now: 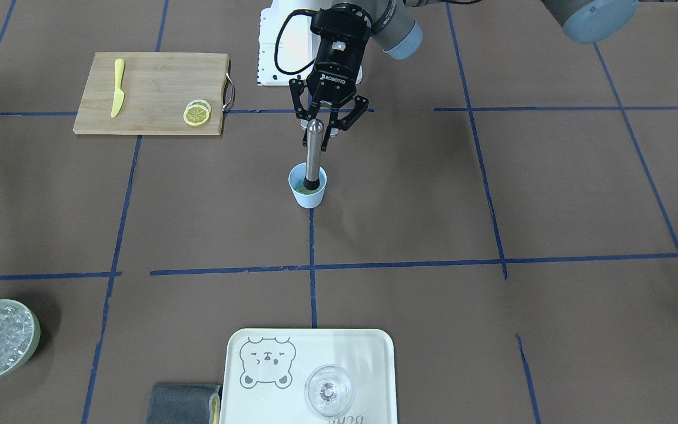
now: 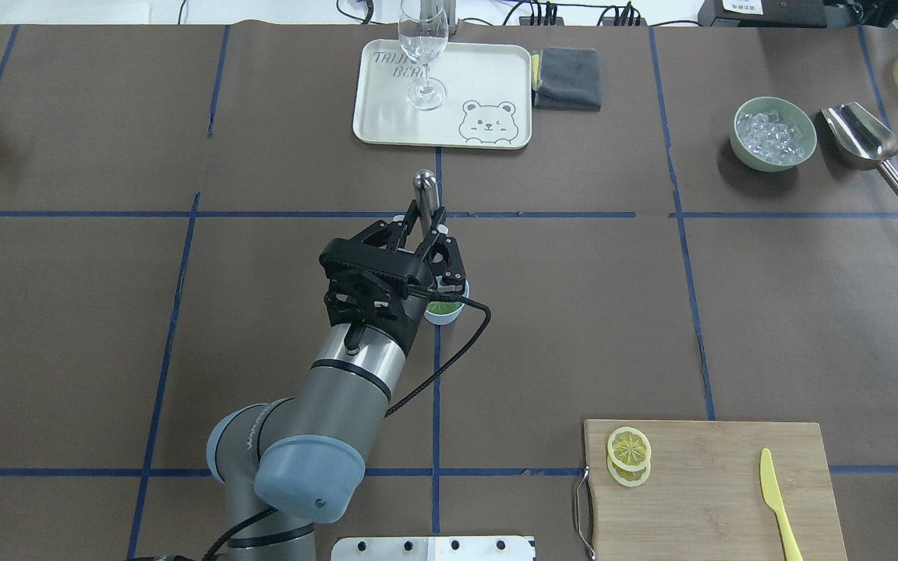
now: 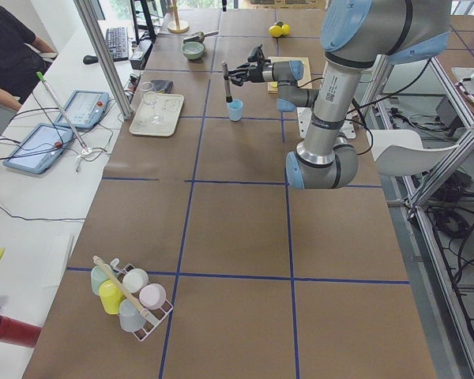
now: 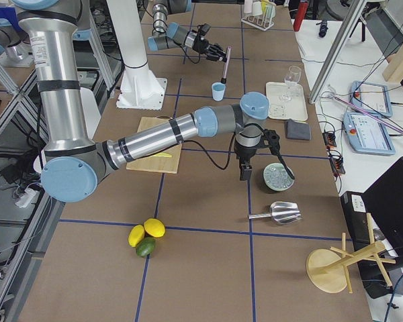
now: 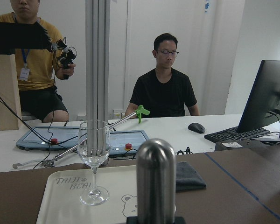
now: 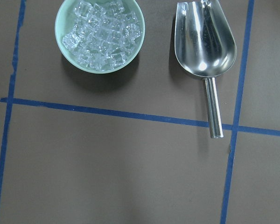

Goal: Squeeze lemon into cup
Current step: 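Press the muddler down into the cup onto the lemon with the left gripper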

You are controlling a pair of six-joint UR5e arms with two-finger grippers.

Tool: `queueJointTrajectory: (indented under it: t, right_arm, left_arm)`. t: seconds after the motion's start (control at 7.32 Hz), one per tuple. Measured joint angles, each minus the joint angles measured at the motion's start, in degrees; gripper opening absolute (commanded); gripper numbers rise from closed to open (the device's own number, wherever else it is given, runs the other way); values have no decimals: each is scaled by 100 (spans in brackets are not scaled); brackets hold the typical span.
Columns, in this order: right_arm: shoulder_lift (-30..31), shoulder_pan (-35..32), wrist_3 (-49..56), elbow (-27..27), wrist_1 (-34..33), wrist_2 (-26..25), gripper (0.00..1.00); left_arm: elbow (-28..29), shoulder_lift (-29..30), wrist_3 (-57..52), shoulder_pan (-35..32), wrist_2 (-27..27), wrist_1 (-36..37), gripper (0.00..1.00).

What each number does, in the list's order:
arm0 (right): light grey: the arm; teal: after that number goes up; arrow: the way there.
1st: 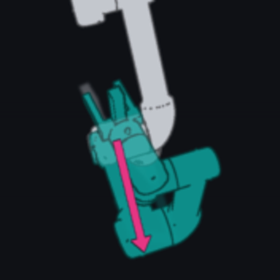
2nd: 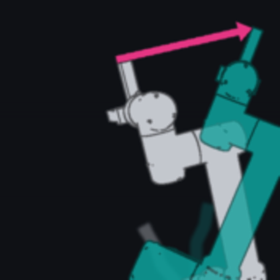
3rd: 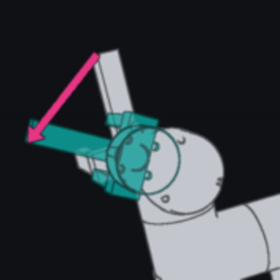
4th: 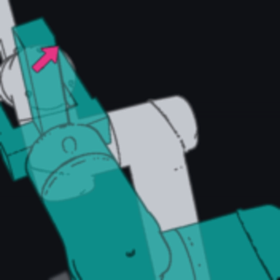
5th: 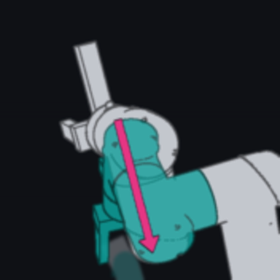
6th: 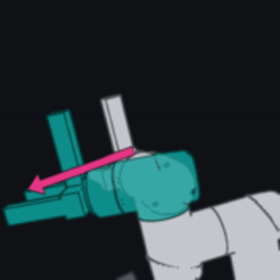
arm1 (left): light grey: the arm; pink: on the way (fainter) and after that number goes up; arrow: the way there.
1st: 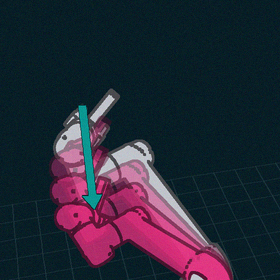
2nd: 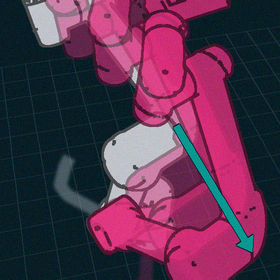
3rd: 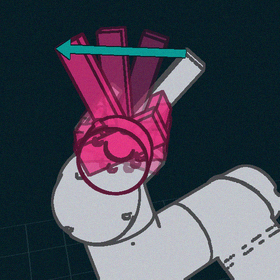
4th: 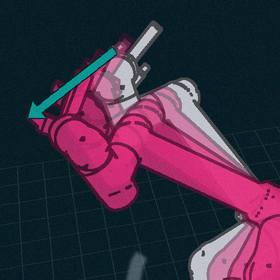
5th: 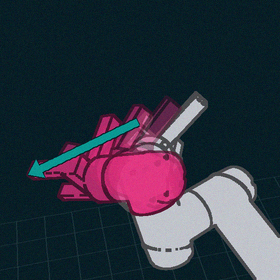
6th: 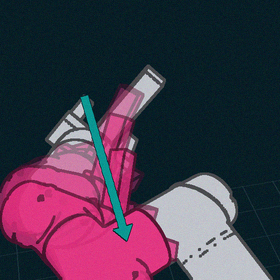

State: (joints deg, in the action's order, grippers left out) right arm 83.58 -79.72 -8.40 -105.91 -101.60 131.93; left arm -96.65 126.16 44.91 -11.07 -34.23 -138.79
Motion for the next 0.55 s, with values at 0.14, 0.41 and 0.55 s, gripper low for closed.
queueJointTrajectory:
  t: [0.14,0.41,0.55]
  right_arm:
    - [0,0,-5,0,0,0,100]
    - [-4,0,-25,0,0,0,100]
    - [-10,0,-33,0,0,0,100]
  left_arm:
    - [47,37,0,22,-3,-10,0]
    - [106,52,0,39,-5,-15,0]
    - [142,51,0,45,-5,-18,0]
